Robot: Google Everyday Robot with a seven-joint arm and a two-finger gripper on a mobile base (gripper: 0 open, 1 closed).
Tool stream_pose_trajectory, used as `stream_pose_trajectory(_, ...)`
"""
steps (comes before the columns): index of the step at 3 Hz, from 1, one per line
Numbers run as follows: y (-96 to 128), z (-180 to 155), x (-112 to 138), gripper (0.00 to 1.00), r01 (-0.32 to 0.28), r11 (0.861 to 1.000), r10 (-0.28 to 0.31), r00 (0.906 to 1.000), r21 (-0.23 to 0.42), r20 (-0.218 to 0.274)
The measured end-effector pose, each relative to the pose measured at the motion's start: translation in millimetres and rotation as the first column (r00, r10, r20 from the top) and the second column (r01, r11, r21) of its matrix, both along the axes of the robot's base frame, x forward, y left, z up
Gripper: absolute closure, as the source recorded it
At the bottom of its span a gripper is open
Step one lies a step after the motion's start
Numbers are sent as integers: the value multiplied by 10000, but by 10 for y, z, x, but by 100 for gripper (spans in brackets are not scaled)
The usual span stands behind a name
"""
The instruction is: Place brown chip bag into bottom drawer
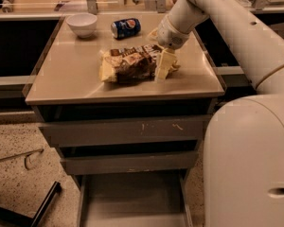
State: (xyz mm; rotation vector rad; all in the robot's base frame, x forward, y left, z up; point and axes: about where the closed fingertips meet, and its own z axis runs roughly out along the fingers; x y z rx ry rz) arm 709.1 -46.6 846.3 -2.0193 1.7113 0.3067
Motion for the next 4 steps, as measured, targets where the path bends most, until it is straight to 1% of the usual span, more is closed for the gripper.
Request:
stream_pose_trajectory(1, 0, -2, 1, 18, -1, 10000, 1, 10000, 0, -4)
stream_pose_trajectory(3, 1, -2, 1, 65, -1, 10000, 1, 10000, 0, -4)
stream_pose_trajectory(4, 10, 57, -66, 88, 69, 9999, -70, 10000, 121, 45)
